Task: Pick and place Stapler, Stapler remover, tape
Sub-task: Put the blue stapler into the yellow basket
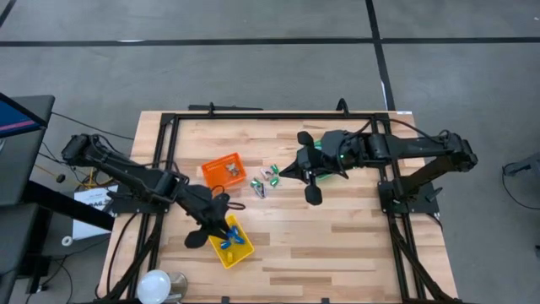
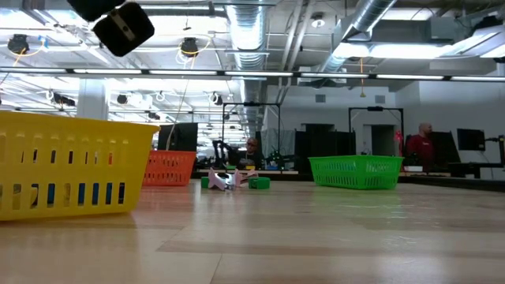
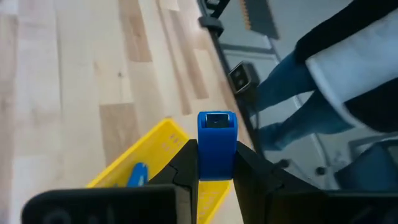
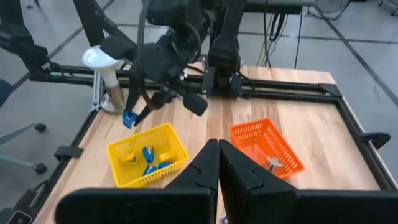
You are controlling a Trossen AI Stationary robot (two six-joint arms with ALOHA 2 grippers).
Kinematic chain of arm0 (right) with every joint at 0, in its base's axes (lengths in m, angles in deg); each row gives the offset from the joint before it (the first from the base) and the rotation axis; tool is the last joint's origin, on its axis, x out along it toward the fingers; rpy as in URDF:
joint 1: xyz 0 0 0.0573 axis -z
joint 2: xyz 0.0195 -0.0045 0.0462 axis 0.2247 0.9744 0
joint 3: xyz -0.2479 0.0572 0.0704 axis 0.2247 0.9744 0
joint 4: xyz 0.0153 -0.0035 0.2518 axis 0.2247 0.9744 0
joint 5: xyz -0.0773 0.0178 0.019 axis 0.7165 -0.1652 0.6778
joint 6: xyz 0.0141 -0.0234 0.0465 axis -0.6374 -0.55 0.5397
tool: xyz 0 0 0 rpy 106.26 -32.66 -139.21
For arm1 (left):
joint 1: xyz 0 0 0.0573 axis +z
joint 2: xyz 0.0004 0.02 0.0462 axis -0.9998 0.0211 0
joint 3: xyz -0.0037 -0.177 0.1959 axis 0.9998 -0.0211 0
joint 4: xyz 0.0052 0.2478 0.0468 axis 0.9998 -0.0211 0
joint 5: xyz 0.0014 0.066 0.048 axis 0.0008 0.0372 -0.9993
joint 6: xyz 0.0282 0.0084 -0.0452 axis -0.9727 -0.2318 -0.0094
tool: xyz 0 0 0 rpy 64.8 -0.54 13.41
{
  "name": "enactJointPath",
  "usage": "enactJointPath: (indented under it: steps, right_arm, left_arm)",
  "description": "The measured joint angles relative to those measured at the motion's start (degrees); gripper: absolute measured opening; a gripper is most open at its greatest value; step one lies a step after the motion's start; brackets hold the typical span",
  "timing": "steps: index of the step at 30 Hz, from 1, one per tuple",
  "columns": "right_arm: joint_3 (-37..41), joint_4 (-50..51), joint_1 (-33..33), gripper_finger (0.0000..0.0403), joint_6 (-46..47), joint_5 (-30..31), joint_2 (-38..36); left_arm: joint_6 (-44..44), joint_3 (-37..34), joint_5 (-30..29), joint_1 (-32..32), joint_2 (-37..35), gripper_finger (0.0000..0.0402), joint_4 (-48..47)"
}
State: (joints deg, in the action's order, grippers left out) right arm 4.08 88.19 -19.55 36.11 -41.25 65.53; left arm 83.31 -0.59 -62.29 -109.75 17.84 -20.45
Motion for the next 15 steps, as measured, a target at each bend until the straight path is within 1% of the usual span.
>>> enactJointPath:
  steps: [4,7,11,15]
  right_arm:
    - [0.0,0.1,0.0,0.0000,-0.2,0.0,0.2]
    - [0.0,0.1,0.0,0.0000,-0.2,0.0,0.2]
    - [0.0,0.1,0.0,0.0000,-0.2,0.0,0.2]
    - [0.0,0.1,0.0,0.0000,-0.2,0.0,0.2]
  left_arm:
    - [-3.1,0.0,-3.3,-1.2,0.0,0.0059,-1.0]
    - [-5.5,0.0,-4.7,-1.3,0.0,0.0059,-1.4]
    - [-9.5,0.0,-5.6,-1.2,0.3,0.0060,-1.6]
    - [-12.2,0.0,-5.6,-1.6,2.8,0.0060,-1.8]
